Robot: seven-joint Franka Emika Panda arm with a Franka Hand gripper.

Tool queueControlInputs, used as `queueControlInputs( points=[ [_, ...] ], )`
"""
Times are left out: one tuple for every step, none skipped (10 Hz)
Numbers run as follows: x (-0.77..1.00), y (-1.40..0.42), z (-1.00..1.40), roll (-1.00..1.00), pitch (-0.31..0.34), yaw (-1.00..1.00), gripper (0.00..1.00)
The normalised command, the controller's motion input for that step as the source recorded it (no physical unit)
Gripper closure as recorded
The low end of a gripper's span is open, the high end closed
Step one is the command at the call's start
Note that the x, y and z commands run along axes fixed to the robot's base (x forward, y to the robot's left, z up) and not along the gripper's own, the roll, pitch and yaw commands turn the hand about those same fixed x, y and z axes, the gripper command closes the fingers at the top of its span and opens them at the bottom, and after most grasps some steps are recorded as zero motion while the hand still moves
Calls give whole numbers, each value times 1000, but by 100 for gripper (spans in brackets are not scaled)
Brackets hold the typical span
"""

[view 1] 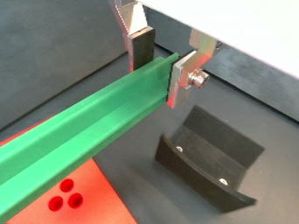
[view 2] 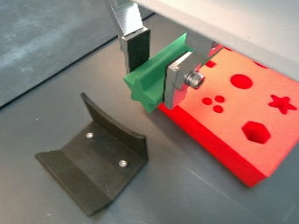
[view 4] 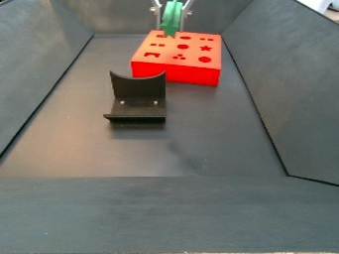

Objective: Pick up the star object. Move up. Place the star object on the fixture. Regrasp the star object. Move to above the board. Insert the star object.
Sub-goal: Place the star object on the fixture.

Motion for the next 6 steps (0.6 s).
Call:
queueControlInputs(
  points=[
    [853,1000,177,-1000,155,218,100],
    [866,1000,157,-1000,165,183,100],
    [871,907,87,-1000,181,146,100],
    [795,724,40,-1000,198,117,100],
    [707,491,5,-1000,220,77,100],
    [639,323,3,-1000,238,46,100]
  ],
)
